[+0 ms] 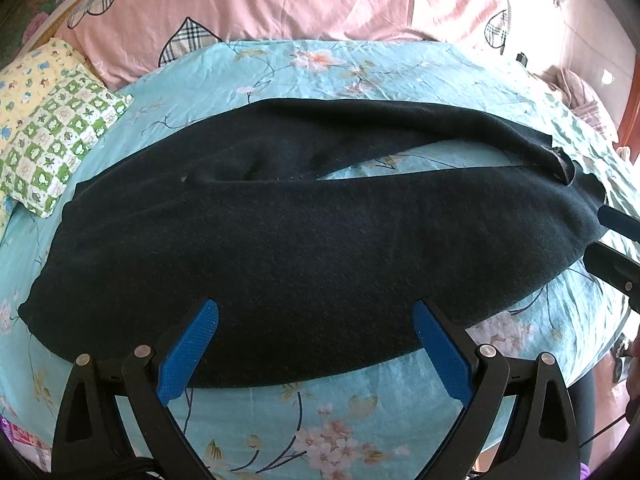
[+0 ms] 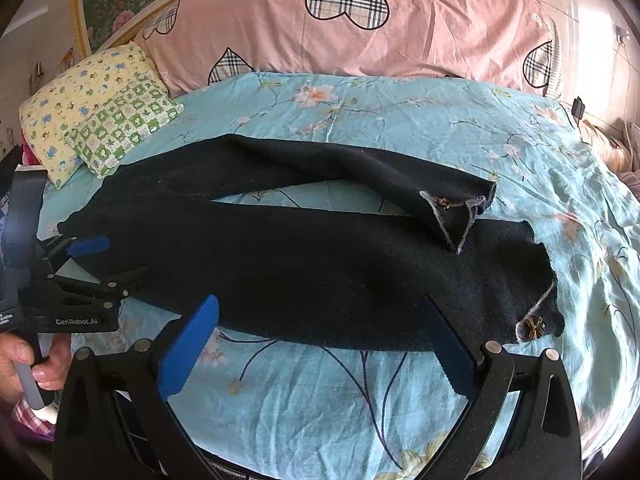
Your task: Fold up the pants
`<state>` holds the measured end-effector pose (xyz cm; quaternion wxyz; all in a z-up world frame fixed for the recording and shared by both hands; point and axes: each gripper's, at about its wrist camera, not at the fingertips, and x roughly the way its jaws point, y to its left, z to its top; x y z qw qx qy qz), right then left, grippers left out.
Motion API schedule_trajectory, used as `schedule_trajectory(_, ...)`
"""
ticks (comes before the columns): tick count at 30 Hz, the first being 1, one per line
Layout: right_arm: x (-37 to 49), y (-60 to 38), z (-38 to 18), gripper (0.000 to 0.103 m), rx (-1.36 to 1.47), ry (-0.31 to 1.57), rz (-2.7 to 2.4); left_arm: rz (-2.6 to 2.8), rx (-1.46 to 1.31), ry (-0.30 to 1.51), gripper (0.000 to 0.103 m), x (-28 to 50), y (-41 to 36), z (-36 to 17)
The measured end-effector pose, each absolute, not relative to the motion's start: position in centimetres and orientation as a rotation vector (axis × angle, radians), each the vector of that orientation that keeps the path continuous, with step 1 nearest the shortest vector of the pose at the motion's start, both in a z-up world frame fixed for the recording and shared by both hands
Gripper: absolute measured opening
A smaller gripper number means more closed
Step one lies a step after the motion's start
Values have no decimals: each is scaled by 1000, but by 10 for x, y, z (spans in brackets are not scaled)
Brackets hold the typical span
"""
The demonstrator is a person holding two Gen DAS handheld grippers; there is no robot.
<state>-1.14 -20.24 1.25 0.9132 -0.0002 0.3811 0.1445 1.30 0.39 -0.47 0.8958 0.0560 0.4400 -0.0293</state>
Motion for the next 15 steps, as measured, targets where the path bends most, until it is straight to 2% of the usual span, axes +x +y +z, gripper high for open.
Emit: schedule_trajectory(15,-8,-200,15,100,11,785,306,-66,107,916,98,14,5,-4)
